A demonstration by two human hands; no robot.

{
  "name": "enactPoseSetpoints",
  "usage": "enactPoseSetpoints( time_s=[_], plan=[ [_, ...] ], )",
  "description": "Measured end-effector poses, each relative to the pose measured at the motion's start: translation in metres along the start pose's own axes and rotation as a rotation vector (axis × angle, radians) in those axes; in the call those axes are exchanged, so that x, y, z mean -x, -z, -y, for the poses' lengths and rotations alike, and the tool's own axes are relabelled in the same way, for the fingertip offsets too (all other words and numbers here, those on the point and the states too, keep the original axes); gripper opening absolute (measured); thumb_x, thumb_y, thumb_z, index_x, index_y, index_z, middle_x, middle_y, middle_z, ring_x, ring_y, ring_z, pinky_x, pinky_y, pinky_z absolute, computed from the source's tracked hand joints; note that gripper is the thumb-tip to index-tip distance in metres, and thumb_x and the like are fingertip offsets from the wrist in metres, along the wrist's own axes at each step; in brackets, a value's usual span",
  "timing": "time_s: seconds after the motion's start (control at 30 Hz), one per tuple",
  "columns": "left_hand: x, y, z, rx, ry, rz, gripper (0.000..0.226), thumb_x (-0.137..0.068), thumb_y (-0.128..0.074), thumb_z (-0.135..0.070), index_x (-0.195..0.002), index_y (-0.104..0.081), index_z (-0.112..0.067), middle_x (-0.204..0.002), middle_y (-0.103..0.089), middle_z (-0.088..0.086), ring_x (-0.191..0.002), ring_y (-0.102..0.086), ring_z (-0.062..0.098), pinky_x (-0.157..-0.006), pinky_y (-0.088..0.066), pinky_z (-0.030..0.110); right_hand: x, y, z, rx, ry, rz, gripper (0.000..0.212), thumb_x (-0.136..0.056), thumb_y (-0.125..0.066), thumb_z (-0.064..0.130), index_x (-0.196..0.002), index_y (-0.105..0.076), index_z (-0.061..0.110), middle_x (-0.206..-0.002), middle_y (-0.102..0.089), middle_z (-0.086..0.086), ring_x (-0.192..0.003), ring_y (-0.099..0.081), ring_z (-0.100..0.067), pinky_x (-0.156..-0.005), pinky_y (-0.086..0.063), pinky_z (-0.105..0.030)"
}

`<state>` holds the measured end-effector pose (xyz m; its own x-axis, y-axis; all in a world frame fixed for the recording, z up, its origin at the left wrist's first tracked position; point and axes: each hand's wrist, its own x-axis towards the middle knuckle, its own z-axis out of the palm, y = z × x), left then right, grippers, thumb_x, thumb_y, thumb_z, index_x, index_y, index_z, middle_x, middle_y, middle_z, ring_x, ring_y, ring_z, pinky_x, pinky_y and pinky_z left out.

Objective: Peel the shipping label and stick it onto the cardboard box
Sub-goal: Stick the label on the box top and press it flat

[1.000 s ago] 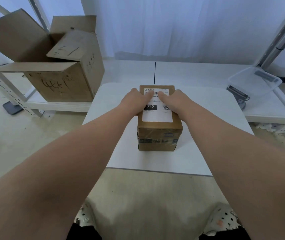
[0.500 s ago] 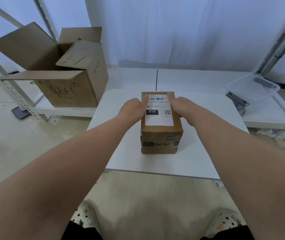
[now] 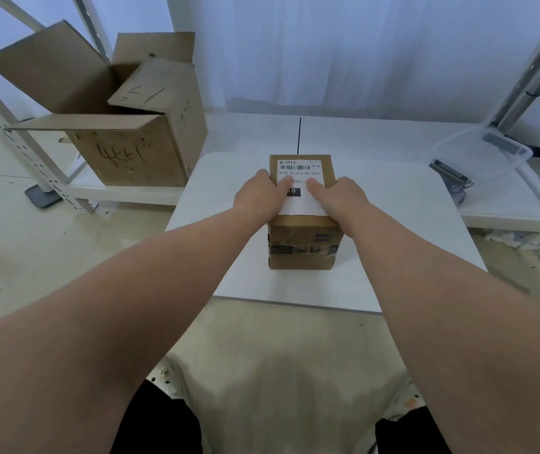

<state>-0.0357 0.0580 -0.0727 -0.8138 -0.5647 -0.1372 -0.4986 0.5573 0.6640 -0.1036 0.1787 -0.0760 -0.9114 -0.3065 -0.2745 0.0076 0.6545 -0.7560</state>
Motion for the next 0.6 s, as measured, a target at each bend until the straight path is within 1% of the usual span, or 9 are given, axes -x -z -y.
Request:
enactPoseSetpoints(
  time_s=[0.1, 0.2, 0.23, 0.27, 0.33, 0.37, 0.47, 0.53, 0.6],
  plan=[
    [-0.002, 0.002, 0.001, -0.011, 0.003, -0.002, 0.041, -0.099, -0.033, -0.041, -0.113, -0.051, -0.006, -0.111, -0.062, 0.01, -0.097, -0.058, 0.029, -0.083, -0.047, 0.037, -0.003, 0.001, -0.002, 0.03, 0.015, -0.04, 0.042, -0.092, -0.044, 0.049, -0.104, -0.056, 0.01, -0.099, -0.059, -0.007, -0.099, -0.057, -0.03, -0.095, -0.047, -0.046],
    [-0.002, 0.006, 0.002, 0.011, 0.002, 0.027, 0.039, -0.1, -0.029, -0.037, -0.109, -0.051, -0.006, -0.11, -0.062, 0.012, -0.093, -0.058, 0.029, -0.085, -0.053, 0.041, -0.004, 0.005, 0.0, 0.116, 0.035, -0.076, 0.04, -0.096, -0.034, 0.044, -0.079, -0.051, 0.012, -0.089, -0.055, -0.007, -0.09, -0.053, -0.03, -0.08, -0.043, -0.038],
    [-0.001, 0.008, 0.003, 0.048, 0.001, 0.043, 0.039, -0.101, -0.027, -0.036, -0.107, -0.051, -0.006, -0.108, -0.062, 0.013, -0.092, -0.059, 0.03, -0.085, -0.055, 0.044, -0.003, 0.006, 0.001, 0.152, 0.044, -0.077, 0.042, -0.098, -0.031, 0.043, -0.08, -0.051, 0.011, -0.087, -0.054, -0.007, -0.089, -0.052, -0.029, -0.077, -0.042, -0.037],
    [0.001, 0.01, 0.004, 0.083, 0.002, 0.056, 0.04, -0.101, -0.025, -0.035, -0.106, -0.051, -0.004, -0.107, -0.063, 0.014, -0.09, -0.061, 0.031, -0.086, -0.055, 0.046, -0.001, 0.007, 0.001, 0.191, 0.051, -0.066, 0.045, -0.099, -0.027, 0.044, -0.088, -0.055, 0.009, -0.089, -0.056, -0.007, -0.09, -0.052, -0.029, -0.079, -0.043, -0.037],
    [0.005, 0.016, 0.005, 0.071, -0.013, 0.068, 0.049, -0.101, -0.021, -0.038, -0.105, -0.054, -0.001, -0.107, -0.065, 0.016, -0.088, -0.062, 0.033, -0.089, -0.053, 0.046, 0.004, 0.009, 0.001, 0.244, 0.053, -0.024, 0.057, -0.098, -0.022, 0.05, -0.113, -0.057, 0.006, -0.107, -0.059, -0.011, -0.1, -0.053, -0.029, -0.089, -0.044, -0.04],
    [0.007, 0.018, 0.005, 0.046, -0.016, 0.072, 0.054, -0.1, -0.021, -0.044, -0.105, -0.055, -0.002, -0.107, -0.065, 0.016, -0.089, -0.062, 0.033, -0.089, -0.053, 0.045, 0.007, 0.011, 0.001, 0.241, 0.043, 0.004, 0.063, -0.097, -0.023, 0.055, -0.121, -0.055, 0.006, -0.113, -0.058, -0.011, -0.106, -0.054, -0.03, -0.092, -0.043, -0.04],
    [0.014, 0.018, 0.003, 0.042, 0.013, 0.144, 0.055, -0.093, -0.033, -0.059, -0.109, -0.049, -0.009, -0.104, -0.062, 0.009, -0.09, -0.064, 0.029, -0.081, -0.055, 0.04, 0.015, 0.018, 0.001, 0.18, 0.036, 0.07, 0.068, -0.09, -0.039, 0.062, -0.128, -0.051, 0.007, -0.114, -0.057, -0.009, -0.105, -0.055, -0.027, -0.091, -0.046, -0.036],
    [0.018, 0.013, 0.003, 0.062, 0.035, 0.186, 0.056, -0.09, -0.044, -0.058, -0.117, -0.043, -0.009, -0.105, -0.059, 0.006, -0.089, -0.062, 0.026, -0.074, -0.056, 0.038, 0.018, 0.017, 0.0, 0.123, 0.021, 0.087, 0.07, -0.087, -0.048, 0.061, -0.132, -0.047, 0.007, -0.121, -0.058, -0.009, -0.109, -0.056, -0.027, -0.094, -0.048, -0.037],
    [0.02, 0.008, 0.006, 0.096, 0.034, 0.172, 0.055, -0.09, -0.048, -0.054, -0.12, -0.04, -0.009, -0.107, -0.058, 0.006, -0.091, -0.061, 0.025, -0.072, -0.057, 0.038, 0.022, 0.013, -0.002, 0.098, 0.006, 0.087, 0.074, -0.085, -0.052, 0.061, -0.134, -0.044, 0.006, -0.125, -0.057, -0.01, -0.112, -0.056, -0.029, -0.096, -0.049, -0.04]
  ],
)
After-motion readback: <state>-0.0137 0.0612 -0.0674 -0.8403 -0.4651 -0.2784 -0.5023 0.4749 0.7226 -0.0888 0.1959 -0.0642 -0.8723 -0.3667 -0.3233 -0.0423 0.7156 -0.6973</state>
